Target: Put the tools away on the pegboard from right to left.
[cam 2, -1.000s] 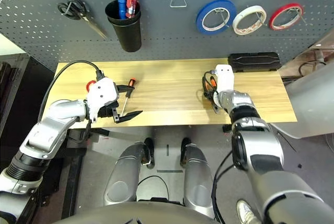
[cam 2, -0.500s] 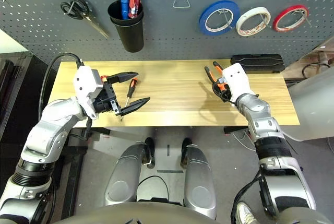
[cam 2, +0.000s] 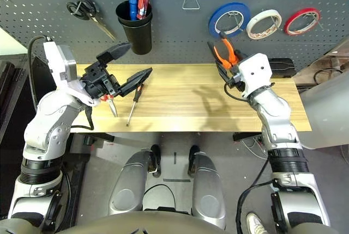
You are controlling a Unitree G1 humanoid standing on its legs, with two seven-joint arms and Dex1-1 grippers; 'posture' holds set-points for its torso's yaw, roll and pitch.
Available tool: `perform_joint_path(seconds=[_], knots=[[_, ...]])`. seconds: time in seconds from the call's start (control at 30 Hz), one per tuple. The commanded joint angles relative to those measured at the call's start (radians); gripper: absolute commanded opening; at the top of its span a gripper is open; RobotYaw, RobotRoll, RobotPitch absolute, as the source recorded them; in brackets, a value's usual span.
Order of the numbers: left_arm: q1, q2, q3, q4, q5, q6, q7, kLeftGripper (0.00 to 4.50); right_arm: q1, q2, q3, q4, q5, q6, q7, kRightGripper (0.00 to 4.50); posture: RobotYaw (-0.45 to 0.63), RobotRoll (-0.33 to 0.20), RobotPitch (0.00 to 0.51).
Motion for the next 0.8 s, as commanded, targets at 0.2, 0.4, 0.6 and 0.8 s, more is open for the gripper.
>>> perform_joint_path(seconds=[0.2,0.4,0.6,0.8], knots=[[-0.015,-0.001,0.012,0.007,-0.018,-0.001,0.016,4.50,-0.164,0.049,-0.013,-0.103,0.036,0.054,-0.055,2.66,0.12,0.000,0.186],[-0.011,0.004,0.004,0.001,-0.011,0.002,0.024,4.50,-0.325,0.101,-0.009,-0.121,0.037,0.123,-0.112,2.66,0.12,0.000,0.190],[-0.014,0.008,-0.003,0.000,-0.007,0.009,0.030,4.50,-0.494,0.159,-0.023,0.024,0.052,0.116,-0.143,2.66,0.13,0.000,0.194],[-0.014,0.013,-0.009,-0.008,-0.002,0.015,0.039,4.50,-0.588,0.223,-0.024,0.228,0.062,0.022,-0.146,2.66,0.15,0.000,0.201]])
